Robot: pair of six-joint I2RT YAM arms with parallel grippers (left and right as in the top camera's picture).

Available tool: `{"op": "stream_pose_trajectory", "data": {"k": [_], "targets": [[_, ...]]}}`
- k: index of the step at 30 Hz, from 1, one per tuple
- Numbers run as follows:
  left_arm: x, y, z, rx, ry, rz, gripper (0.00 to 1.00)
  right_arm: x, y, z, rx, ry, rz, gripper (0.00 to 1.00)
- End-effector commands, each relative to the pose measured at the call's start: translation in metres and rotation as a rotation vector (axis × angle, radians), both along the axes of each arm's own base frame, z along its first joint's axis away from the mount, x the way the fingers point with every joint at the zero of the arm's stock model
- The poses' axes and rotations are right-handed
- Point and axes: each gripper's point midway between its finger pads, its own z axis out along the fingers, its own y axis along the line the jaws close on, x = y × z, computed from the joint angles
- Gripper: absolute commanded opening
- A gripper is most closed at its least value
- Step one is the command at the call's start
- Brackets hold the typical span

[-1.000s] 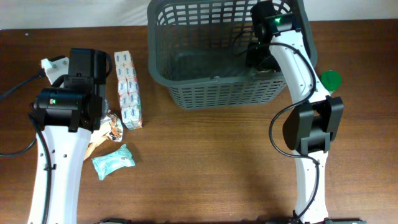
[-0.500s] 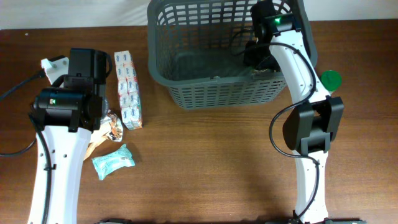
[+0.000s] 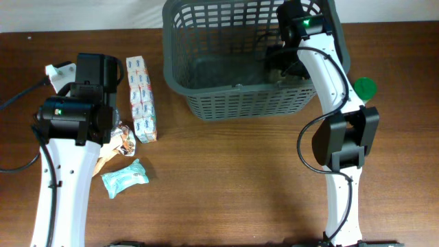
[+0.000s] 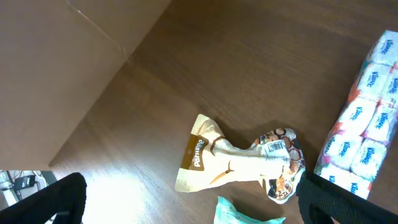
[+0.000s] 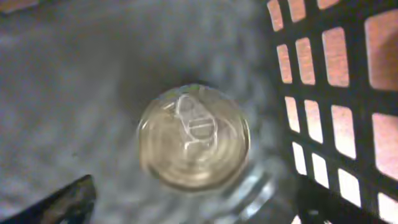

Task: Pack container
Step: 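Lower the tin into the basket and open the right gripper, then move the right gripper above the green-lidded jar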

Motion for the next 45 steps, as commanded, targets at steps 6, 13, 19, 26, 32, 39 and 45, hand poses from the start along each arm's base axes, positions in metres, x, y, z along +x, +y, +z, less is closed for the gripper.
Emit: {"op": "stream_pose_trajectory", "data": {"k": [6, 13, 19, 26, 32, 39, 45], "targets": [[0.001, 0.001, -0.001, -0.009, -0.001, 0.001, 1.0, 0.001, 0.005, 0.008, 0.012, -0.019, 0.026, 0.99], [0.001, 0.001, -0.001, -0.009, -0.001, 0.001, 1.0, 0.019, 0.03, 0.087, 0.119, -0.211, 0.186, 0.99], [0.001, 0.001, -0.001, -0.009, -0.001, 0.001, 1.0, 0.011, 0.029, 0.229, 0.16, -0.552, 0.204, 0.99], [0.001, 0.001, -0.001, -0.009, -0.001, 0.001, 1.0, -0.051, -0.056, 0.336, -0.074, -0.779, -0.018, 0.99], [0.001, 0.001, -0.001, -0.009, -0.001, 0.001, 1.0, -0.117, -0.13, 0.351, -0.22, -0.712, -0.185, 0.99], [0.001, 0.001, -0.001, -0.009, -0.001, 0.001, 1.0, -0.137, -0.133, 0.367, -0.169, -0.746, -0.094, 0.99], [0.001, 0.001, -0.001, -0.009, -0.001, 0.001, 1.0, -0.111, -0.185, 0.341, -0.131, -0.703, -0.362, 0.99]]}}
